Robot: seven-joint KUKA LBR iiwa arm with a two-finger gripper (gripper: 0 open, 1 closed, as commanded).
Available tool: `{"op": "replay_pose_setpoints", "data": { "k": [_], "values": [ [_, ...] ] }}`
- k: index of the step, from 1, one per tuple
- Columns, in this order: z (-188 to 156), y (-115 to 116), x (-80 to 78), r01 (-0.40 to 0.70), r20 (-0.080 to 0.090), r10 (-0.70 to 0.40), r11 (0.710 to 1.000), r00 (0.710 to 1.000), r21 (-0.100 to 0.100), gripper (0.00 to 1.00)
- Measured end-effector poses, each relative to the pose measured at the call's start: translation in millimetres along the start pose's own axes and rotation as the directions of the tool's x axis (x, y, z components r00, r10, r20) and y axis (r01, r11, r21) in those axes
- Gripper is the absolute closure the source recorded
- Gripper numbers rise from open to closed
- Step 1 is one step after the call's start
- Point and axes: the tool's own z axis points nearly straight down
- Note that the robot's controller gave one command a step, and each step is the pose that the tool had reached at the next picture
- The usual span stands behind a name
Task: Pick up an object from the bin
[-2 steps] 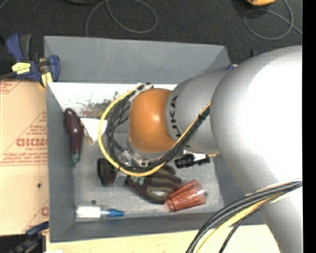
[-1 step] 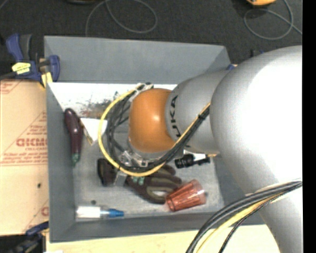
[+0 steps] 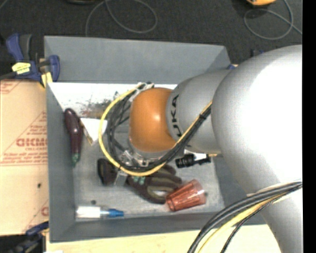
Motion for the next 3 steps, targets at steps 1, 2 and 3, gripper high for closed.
{"op": "replay_pose_setpoints", "data": {
  "k": [1,2,3],
  "values": [
    [-14.5,-0.8,1.0,0.000,-0.005,0.000,1.000,1.000,0.003,1.00],
    [-34.5,-0.8,0.9,0.000,-0.005,0.000,1.000,1.000,0.003,1.00],
    [-52.8,-0.4,-0.4,-0.001,-0.002,0.001,1.000,1.000,0.000,1.00]
  ]
}}
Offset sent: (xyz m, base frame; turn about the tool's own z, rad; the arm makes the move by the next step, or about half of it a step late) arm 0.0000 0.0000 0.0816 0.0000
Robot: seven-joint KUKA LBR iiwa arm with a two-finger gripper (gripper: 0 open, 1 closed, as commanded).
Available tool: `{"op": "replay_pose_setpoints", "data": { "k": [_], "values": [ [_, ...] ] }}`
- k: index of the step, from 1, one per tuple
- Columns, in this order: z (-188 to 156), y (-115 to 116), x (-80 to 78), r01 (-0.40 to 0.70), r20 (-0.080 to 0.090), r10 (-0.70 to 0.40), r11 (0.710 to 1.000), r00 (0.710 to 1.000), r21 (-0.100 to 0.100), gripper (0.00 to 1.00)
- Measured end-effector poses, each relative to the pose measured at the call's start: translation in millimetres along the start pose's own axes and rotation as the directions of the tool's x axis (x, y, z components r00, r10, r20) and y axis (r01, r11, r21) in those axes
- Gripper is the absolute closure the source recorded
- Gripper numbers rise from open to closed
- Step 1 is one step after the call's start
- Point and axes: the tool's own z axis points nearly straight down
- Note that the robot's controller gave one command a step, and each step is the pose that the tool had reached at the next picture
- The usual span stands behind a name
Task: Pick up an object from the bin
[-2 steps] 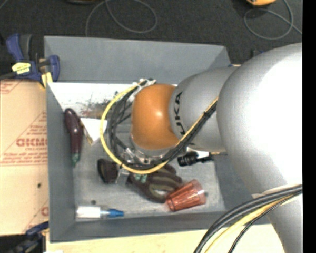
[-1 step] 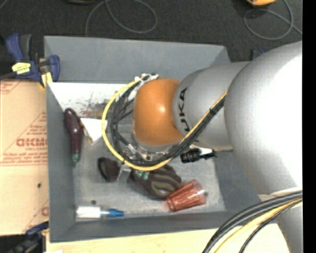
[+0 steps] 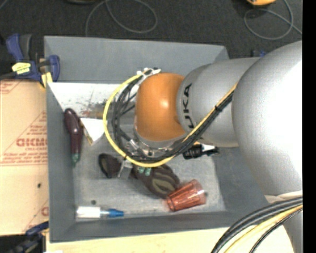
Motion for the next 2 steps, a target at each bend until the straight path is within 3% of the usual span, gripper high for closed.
{"op": "replay_pose_setpoints", "data": {
  "k": [2],
  "values": [
    [-12.8,0.1,-0.8,-0.001,0.002,0.001,1.000,1.000,-0.001,1.00]
  ]
}}
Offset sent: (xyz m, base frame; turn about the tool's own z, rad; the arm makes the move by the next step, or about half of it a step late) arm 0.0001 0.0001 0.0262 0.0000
